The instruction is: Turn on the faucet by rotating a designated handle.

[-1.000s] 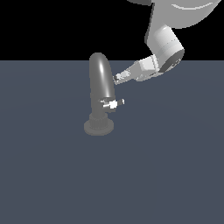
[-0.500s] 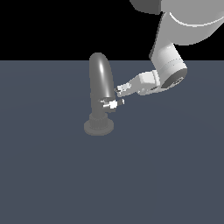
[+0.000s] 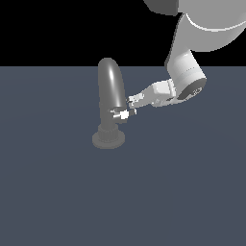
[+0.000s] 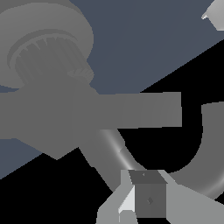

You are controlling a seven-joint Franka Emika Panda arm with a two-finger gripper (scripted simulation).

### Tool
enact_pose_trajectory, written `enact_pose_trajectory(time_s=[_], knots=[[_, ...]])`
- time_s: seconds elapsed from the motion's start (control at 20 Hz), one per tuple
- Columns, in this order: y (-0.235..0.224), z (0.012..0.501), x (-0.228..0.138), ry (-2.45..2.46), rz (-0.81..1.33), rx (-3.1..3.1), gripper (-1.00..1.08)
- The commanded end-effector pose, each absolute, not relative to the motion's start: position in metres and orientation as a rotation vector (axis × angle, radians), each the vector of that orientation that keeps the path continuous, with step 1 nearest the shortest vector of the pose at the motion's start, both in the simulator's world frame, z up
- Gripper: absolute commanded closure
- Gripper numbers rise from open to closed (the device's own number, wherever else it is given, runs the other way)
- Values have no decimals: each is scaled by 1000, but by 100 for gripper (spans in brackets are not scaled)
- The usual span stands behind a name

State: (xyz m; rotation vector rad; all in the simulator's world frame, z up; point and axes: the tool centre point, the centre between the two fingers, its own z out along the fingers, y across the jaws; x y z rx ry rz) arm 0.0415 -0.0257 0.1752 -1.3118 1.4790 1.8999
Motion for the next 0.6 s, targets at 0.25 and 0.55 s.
enact_pose_trajectory(time_s=[0.25,0.55], knots=[[-27,172,37,1478,1899,-1315,108],[-34,157,23,1478,1899,-1315,108]])
